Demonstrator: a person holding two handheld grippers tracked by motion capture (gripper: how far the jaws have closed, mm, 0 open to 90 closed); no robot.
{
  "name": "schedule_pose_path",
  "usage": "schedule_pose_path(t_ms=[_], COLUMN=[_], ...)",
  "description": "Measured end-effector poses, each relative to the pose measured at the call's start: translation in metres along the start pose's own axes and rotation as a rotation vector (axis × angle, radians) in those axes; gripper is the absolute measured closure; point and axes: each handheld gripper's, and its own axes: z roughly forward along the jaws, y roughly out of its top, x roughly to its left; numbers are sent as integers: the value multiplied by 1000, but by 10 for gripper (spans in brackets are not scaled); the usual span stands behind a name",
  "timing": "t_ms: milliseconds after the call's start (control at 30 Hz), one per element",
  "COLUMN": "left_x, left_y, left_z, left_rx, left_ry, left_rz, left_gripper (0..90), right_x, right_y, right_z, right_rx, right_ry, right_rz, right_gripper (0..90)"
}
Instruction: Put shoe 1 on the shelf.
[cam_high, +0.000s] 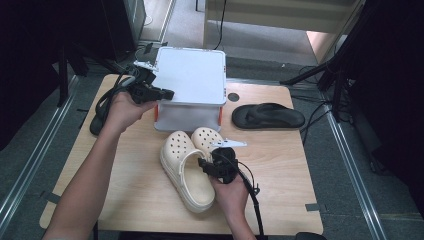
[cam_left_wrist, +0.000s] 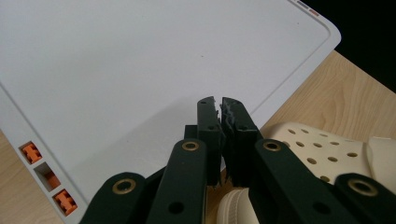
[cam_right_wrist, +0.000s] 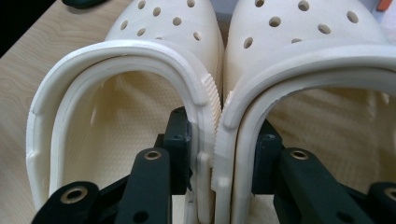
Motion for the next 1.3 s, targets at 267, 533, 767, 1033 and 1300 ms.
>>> schedule_pose_path(t_ms=[267, 533, 767, 1033, 1300], left_x=[-1, -1, 0, -2, -1], left_y=[0, 0, 0, 0, 1], left_z=[0, 0, 0, 0, 0], left_rx=[2, 3, 4, 5, 7], left_ry=[6, 5, 1, 6, 3], left_rz=[-2, -3, -2, 5, 2], left_gripper=[872, 872, 872, 872, 872], right_x=[7, 9, 5, 0, -9], right_y=[16, 38, 60, 74, 91], right_z=[-3, 9, 28, 41, 53], right_rx=[-10, -4, -24, -30, -57], right_ry=[24, 25, 6, -11, -54], right_rz=[-52, -75, -71, -55, -45], right_gripper=[679, 679, 679, 678, 679])
